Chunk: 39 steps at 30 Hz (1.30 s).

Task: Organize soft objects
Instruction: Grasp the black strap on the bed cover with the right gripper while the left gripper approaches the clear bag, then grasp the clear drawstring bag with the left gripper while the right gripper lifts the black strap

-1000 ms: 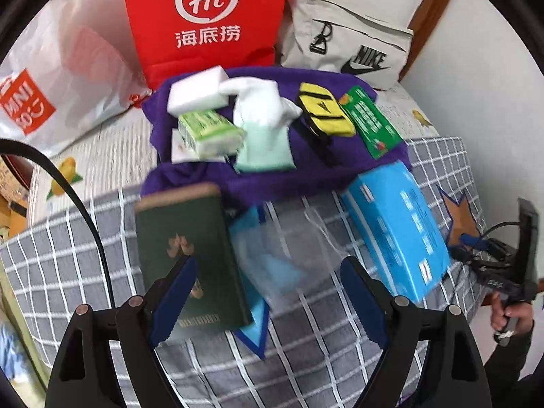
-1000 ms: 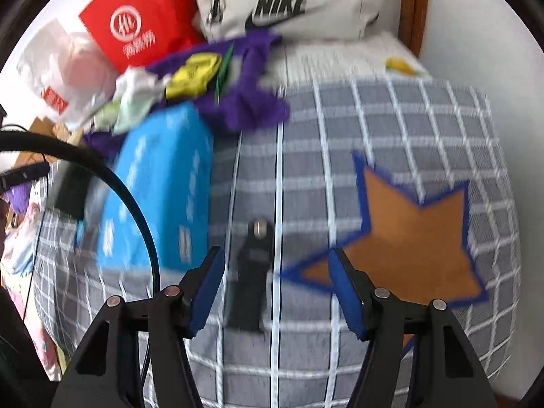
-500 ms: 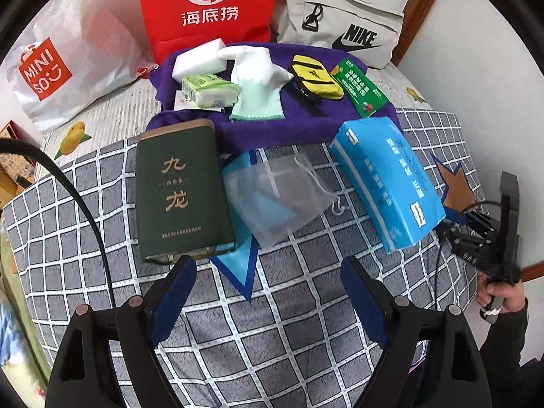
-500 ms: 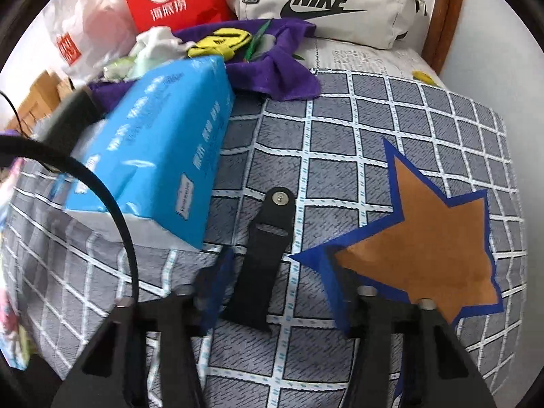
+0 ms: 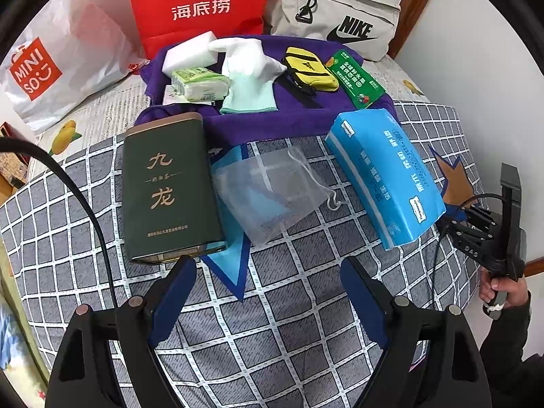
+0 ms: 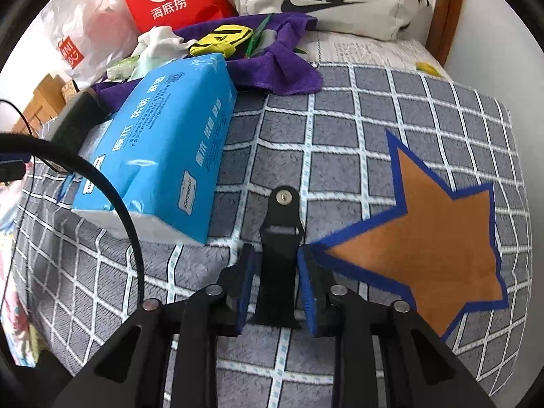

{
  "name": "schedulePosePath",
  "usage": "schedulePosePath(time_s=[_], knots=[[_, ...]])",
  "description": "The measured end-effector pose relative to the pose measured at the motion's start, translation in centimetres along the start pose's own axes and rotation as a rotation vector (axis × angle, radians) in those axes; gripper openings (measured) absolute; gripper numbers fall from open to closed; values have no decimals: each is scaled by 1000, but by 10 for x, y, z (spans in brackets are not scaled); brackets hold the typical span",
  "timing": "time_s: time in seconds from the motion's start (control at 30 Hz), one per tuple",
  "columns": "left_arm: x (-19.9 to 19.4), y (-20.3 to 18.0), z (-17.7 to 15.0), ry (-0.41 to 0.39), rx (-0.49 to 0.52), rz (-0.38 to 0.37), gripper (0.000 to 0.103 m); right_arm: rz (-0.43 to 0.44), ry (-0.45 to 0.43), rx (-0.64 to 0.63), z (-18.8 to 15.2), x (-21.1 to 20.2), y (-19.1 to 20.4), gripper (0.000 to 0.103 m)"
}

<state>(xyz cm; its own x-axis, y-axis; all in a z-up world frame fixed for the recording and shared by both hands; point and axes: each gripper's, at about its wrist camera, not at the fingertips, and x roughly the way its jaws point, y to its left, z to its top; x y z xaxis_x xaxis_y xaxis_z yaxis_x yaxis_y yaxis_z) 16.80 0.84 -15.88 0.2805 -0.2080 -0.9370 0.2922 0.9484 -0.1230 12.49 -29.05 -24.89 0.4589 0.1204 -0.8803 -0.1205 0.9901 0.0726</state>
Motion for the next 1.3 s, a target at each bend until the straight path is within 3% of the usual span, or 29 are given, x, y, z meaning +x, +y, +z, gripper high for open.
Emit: schedulePosePath(time_s=[0.1,0.2,0.37,0.5,0.63,0.77,0.9,1.07,1.1,1.13,1.2,1.3], knots=[[1,-3,1,0,8,-7,86,-8,-14,-11,1,2,0,22],[1,-5,1,-2,14,-13,86,40,9,38,-2,-3,-10,22],[8,-11,1,3,55,-29,86,25,7,24,-4,-1,-5,27],[17,-28,10,6,152,-41,86,-7,-9,-15,-3,1,2,25],[31,-48,23,24,254,-39,86,39,-11,31,-3,-2,-7,24],[56,-68,35,53,363,42,86,97,-5,87,-5,-9,-18,23],[84,-83,39,74,488,159,86,94,-8,99,-9,-18,-25,23],[108,-80,43,109,506,212,85,100,-11,108,-10,-25,-28,23],[111,-78,45,111,499,206,76,98,-11,109,-10,-26,-28,23],[112,-76,46,108,488,190,54,98,-10,109,-10,-26,-27,23],[110,-69,53,99,432,142,32,105,-9,104,-10,-27,-25,23],[109,-58,61,110,360,66,9,124,-13,115,-8,-30,-25,23]])
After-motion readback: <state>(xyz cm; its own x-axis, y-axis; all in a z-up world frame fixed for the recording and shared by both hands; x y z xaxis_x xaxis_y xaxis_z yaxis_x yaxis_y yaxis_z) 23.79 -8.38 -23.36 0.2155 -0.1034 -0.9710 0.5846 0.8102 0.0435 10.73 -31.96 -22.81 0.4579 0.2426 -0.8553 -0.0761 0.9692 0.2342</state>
